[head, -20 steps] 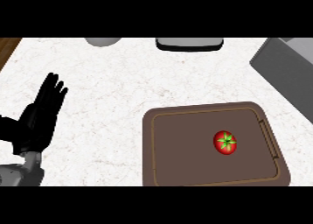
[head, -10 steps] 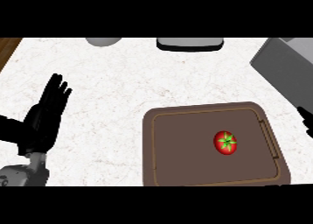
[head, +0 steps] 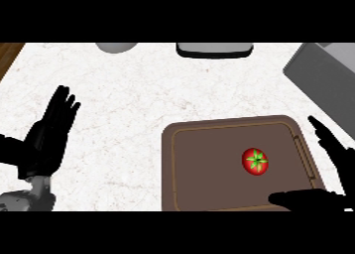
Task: Pick the tomato from the tray and place it in the cardboard box
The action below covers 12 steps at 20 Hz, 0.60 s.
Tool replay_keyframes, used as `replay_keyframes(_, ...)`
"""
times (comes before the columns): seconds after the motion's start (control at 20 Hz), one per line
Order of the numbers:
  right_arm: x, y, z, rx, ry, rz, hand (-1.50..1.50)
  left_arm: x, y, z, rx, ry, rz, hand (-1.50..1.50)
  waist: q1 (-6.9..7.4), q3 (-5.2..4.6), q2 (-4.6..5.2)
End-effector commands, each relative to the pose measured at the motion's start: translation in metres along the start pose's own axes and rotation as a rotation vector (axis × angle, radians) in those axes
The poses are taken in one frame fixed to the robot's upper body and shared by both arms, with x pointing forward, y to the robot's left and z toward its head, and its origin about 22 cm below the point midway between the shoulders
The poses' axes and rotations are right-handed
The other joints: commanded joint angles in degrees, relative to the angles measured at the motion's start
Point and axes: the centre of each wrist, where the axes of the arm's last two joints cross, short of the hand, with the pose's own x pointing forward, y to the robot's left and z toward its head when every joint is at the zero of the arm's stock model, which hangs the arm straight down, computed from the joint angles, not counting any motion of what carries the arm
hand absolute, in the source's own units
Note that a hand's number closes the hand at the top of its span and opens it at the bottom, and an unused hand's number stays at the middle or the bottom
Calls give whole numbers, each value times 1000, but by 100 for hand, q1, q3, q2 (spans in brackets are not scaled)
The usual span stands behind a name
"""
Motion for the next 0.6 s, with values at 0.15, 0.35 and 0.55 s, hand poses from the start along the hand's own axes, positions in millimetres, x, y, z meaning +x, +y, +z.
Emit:
replay_keyframes(0.15,4,2,-6,-36,28,2,-150,6,14,1,19,-1,-25,0,-15,0,-4)
replay_keyframes(0.35,-7,45,-16,13,32,13,-150,3,-1,-25,14,-16,-7,0,-22,1,8)
replay_keyframes(0.55,-20,34,-11,16,35,17,-150,3,10,12,-1,-1,-14,0,-14,1,-6)
